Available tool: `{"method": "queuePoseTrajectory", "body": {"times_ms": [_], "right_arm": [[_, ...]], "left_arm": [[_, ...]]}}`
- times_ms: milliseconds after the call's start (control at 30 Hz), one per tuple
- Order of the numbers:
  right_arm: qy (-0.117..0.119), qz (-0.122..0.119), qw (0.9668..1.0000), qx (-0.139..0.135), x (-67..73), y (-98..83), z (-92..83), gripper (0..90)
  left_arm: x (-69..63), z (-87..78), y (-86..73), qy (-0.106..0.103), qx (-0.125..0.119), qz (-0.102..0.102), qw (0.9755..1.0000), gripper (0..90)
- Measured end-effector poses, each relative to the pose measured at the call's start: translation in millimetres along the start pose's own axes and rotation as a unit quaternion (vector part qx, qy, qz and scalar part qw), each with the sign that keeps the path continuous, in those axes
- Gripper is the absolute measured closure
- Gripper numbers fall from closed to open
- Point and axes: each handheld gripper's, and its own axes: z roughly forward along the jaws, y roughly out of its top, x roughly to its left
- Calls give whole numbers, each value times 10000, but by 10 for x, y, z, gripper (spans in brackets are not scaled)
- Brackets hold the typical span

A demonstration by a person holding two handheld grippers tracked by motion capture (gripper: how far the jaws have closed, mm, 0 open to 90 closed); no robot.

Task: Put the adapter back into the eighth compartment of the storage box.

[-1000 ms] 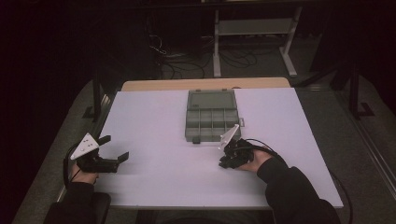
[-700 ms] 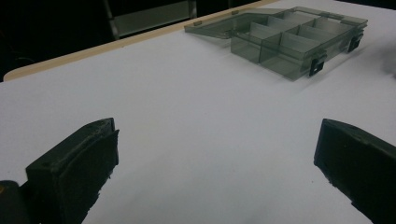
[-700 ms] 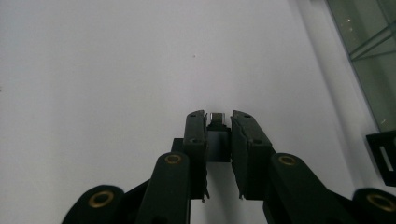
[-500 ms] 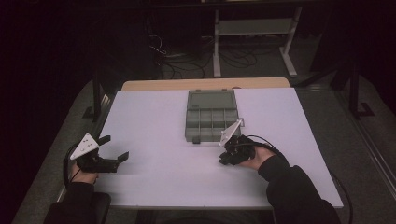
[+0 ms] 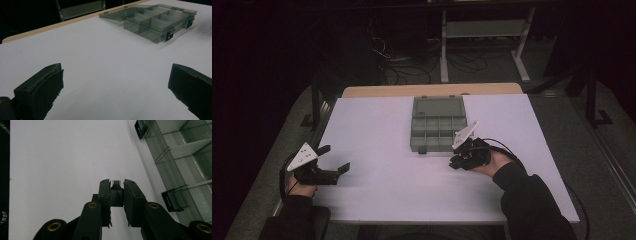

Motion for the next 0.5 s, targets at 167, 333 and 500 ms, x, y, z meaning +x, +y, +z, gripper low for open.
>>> {"method": "queuePoseTrajectory", "body": {"times_ms": [167, 333, 500], "right_arm": [[-40, 29, 10000, -54, -25, 13, -54, 755], [-81, 21, 9999, -59, -42, 20, -86, 755], [-139, 34, 9999, -71, -75, 40, -144, 755]], "left_arm": [[-1, 0, 0, -6, 3, 2, 10000, 0], [-1, 1, -1, -4, 13, 4, 10000, 0], [-3, 3, -1, -12, 26, 12, 10000, 0]]}}
